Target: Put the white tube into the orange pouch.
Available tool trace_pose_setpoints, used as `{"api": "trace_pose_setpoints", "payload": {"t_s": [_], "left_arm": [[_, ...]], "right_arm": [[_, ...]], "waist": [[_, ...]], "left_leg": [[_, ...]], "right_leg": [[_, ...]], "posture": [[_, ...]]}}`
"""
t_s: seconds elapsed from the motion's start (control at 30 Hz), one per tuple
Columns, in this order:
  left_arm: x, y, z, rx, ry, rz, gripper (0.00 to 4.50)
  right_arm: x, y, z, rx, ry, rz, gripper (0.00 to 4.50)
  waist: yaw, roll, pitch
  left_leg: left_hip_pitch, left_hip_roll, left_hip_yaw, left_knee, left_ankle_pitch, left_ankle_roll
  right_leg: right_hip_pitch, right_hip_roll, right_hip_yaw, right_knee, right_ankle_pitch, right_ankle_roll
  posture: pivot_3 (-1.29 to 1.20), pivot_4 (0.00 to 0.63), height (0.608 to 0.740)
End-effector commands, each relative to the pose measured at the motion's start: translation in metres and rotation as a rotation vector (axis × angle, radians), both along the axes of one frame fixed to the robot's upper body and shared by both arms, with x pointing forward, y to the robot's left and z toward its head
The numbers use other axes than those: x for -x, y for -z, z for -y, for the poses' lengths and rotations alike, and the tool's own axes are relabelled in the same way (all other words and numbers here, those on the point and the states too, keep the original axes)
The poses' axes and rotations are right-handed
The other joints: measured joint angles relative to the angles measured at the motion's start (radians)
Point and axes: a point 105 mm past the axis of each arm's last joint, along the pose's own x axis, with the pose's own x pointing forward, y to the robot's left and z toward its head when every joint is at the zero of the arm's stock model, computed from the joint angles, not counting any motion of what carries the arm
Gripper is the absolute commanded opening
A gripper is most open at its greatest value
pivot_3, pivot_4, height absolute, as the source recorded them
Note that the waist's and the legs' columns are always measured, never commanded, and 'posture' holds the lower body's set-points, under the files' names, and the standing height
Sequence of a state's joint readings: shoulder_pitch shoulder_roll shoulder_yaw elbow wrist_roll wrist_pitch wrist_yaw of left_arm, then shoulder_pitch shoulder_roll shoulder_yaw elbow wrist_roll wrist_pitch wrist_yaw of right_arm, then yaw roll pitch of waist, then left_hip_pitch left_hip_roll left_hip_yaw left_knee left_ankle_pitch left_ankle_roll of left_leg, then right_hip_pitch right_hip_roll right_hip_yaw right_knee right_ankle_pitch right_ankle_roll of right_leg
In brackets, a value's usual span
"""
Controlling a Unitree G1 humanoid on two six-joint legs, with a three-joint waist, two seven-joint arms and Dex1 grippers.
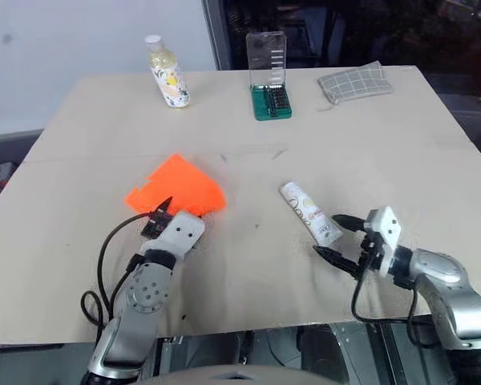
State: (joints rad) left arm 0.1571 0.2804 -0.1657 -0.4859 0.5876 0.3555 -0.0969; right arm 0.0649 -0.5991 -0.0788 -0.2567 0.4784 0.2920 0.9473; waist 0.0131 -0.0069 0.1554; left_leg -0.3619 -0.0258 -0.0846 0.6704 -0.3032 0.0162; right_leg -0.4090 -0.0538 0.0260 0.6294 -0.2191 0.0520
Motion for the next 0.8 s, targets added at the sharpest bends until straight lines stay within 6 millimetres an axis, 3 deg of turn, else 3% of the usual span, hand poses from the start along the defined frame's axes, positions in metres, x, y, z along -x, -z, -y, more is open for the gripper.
{"api": "trace_pose_setpoints", "payload": {"t_s": [0.03,0.07,0.3,0.6,0.7,0.8], "left_arm": [[0.003,-0.021,0.003,-0.007,0.038,0.066,1.68],[0.003,-0.023,0.003,-0.012,0.042,0.067,1.22],[0.003,-0.031,0.000,-0.014,0.061,0.055,1.22],[0.002,-0.027,0.000,0.118,0.069,-0.040,1.22],[0.001,-0.032,0.000,0.106,0.092,-0.024,1.96],[0.001,-0.034,0.000,0.056,0.095,-0.005,3.37]], "right_arm": [[-0.013,-0.002,-0.001,0.038,0.063,0.069,4.50],[-0.017,0.000,-0.001,0.053,0.088,0.079,4.50],[-0.036,0.018,-0.008,0.165,0.230,0.114,4.50],[-0.039,0.026,-0.012,0.186,0.270,0.125,4.50],[-0.037,0.028,-0.014,0.179,0.252,0.122,4.50],[-0.036,0.029,-0.015,0.179,0.251,0.120,4.50]], "waist": [[0.000,0.000,0.000],[0.000,0.000,0.000],[0.000,0.000,0.000],[-0.002,0.000,0.000],[-0.002,0.000,0.000],[-0.002,0.000,0.000]], "left_leg": [[0.000,0.000,0.000,0.000,0.000,0.000],[0.000,0.000,0.000,0.000,0.000,0.000],[0.000,0.000,0.000,0.000,0.000,-0.001],[0.001,0.000,0.000,0.000,0.000,-0.001],[0.001,0.000,0.000,0.000,0.000,-0.001],[0.001,0.000,0.000,0.000,0.000,-0.001]], "right_leg": [[0.000,0.000,0.000,0.000,0.000,0.000],[0.000,0.000,0.000,0.000,0.000,0.000],[0.000,0.000,0.000,0.000,0.000,0.000],[0.000,0.000,0.000,0.001,0.000,0.000],[0.000,0.000,0.000,0.001,0.000,0.000],[0.000,0.001,0.000,0.002,0.000,0.000]], "posture": [[0.00,0.150,0.740],[0.00,0.150,0.740],[0.00,0.150,0.740],[0.00,0.150,0.740],[0.00,0.150,0.740],[0.00,0.150,0.740]]}}
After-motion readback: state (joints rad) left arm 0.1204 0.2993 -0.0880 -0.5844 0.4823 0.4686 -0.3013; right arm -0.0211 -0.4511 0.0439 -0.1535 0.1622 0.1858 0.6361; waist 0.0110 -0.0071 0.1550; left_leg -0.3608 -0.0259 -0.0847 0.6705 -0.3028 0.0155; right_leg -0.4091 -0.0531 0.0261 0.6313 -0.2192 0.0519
